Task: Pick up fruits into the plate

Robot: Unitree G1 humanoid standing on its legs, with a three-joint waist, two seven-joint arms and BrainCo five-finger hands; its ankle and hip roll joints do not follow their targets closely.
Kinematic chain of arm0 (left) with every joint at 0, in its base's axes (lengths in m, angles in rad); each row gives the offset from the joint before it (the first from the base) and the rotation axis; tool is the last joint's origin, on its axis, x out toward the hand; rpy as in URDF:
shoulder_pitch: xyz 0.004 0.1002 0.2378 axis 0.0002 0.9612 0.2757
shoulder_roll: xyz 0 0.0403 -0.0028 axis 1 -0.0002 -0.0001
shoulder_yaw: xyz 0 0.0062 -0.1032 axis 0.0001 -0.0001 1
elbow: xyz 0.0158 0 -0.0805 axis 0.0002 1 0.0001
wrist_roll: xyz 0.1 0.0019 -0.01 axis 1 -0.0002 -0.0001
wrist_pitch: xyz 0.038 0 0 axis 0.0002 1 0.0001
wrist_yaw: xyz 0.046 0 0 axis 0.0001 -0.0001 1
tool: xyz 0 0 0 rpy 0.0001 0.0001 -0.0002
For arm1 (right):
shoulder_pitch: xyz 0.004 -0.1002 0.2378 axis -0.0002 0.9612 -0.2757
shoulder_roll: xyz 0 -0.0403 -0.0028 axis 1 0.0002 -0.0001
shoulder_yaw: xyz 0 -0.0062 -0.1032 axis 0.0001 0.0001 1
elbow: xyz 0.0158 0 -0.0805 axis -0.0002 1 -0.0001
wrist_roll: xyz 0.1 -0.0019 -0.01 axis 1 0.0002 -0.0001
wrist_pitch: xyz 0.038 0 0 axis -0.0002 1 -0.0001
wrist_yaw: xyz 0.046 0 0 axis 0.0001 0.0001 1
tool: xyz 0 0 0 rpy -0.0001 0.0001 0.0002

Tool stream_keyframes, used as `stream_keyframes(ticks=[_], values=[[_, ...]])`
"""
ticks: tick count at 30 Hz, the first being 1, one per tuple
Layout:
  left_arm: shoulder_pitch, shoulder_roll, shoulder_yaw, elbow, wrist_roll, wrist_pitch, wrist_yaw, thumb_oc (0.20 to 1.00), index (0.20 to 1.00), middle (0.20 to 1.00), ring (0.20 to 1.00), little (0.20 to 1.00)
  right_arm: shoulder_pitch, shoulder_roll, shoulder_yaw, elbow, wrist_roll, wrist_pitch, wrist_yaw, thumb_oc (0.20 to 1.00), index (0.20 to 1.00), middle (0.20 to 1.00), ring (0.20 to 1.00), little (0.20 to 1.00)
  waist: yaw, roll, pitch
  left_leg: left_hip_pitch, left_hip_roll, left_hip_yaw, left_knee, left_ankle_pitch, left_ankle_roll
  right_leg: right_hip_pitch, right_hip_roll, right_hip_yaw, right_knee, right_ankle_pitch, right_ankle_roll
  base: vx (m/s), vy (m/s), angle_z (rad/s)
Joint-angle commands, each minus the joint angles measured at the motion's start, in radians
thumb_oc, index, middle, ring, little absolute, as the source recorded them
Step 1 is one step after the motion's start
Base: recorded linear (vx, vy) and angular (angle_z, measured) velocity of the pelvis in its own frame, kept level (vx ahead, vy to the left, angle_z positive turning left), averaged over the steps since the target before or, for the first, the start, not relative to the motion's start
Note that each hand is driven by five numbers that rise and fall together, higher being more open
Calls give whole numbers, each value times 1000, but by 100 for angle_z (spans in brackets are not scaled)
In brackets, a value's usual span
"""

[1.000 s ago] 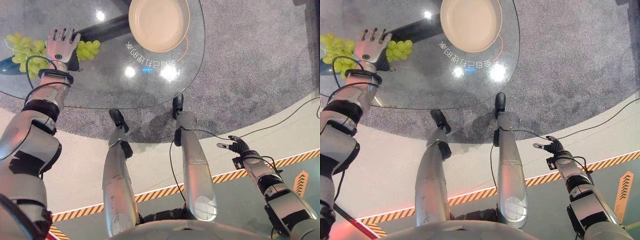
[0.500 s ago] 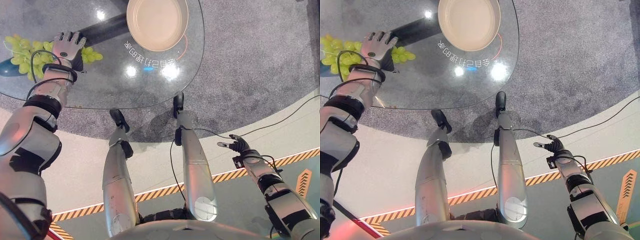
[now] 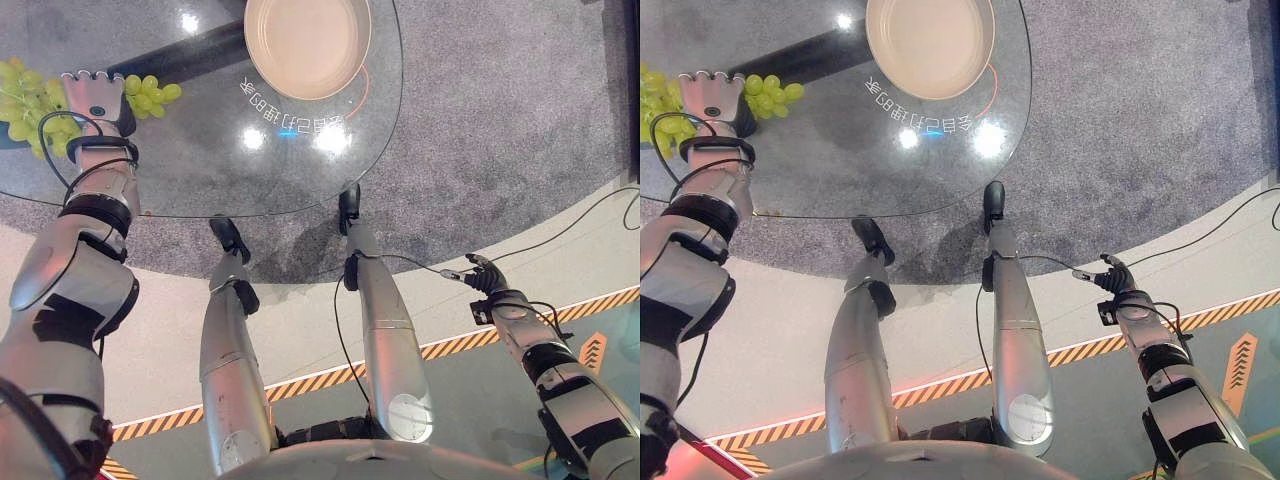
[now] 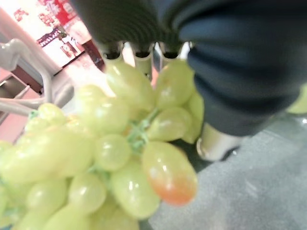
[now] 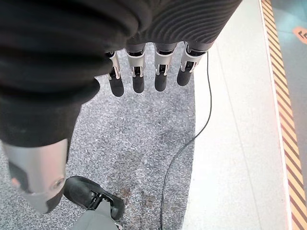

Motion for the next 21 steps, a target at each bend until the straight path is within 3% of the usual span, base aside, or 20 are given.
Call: stream_keyframes(ticks=[1, 9, 11, 12, 14, 15, 21], values=[[58, 62, 53, 101, 27, 35, -14, 200, 200, 200, 200, 200, 66, -34, 0, -37, 44, -5, -23, 1000, 1000, 1000, 1000, 1000, 2, -59, -14, -18, -84, -13, 59, -120, -1, 6, 94, -9, 52, -73, -8, 0, 0, 0], [53, 55, 62, 162, 7, -23, 58, 200, 200, 200, 200, 200, 51, -22, 7, 4, 52, -47, -10, 1000, 1000, 1000, 1000, 1000, 0, -66, -14, -16, -79, -16, 62, -119, -5, 11, 96, -10, 55, -77, -11, -1, -3, -3], [62, 54, 67, 157, -63, -76, 102, 200, 200, 200, 200, 200, 50, -22, 13, 0, 57, -55, -14, 1000, 1000, 1000, 1000, 1000, 2, -65, -14, -11, -80, -16, 55, -115, -5, 16, 99, -8, 53, -78, -13, 0, 0, 0], [69, 55, 82, 133, -197, -146, 137, 200, 200, 200, 200, 200, 56, -24, 15, -16, 71, -63, -13, 1000, 1000, 1000, 1000, 1000, 5, -62, -14, -1, -82, -15, 50, -113, -5, 23, 102, -7, 57, -85, -14, 0, 0, 0], [75, 53, 104, 99, -296, -212, 166, 200, 200, 200, 200, 200, 65, -24, 14, -31, 83, -78, -11, 1000, 1000, 1000, 1000, 1000, 7, -59, -14, 11, -85, -14, 45, -113, -4, 33, 104, -6, 60, -92, -15, -42, -6, 0], [75, 58, 127, 57, -374, -249, 175, 200, 200, 200, 200, 200, 70, -23, 7, -61, 97, -77, -13, 1000, 1000, 1000, 1000, 1000, 7, -58, -14, 7, -92, -5, 27, -73, 4, 25, 100, -8, 48, -62, -22, -84, -14, 1], [185, 73, 278, -173, -530, -382, 222, 200, 200, 200, 200, 200, 155, 7, -25, -214, 102, -72, -28, 1000, 1000, 1000, 1000, 1000, 33, -38, -14, 111, -104, 2, -10, -76, 1, 125, 83, -26, 23, -77, -15, -20, -22, 0]])
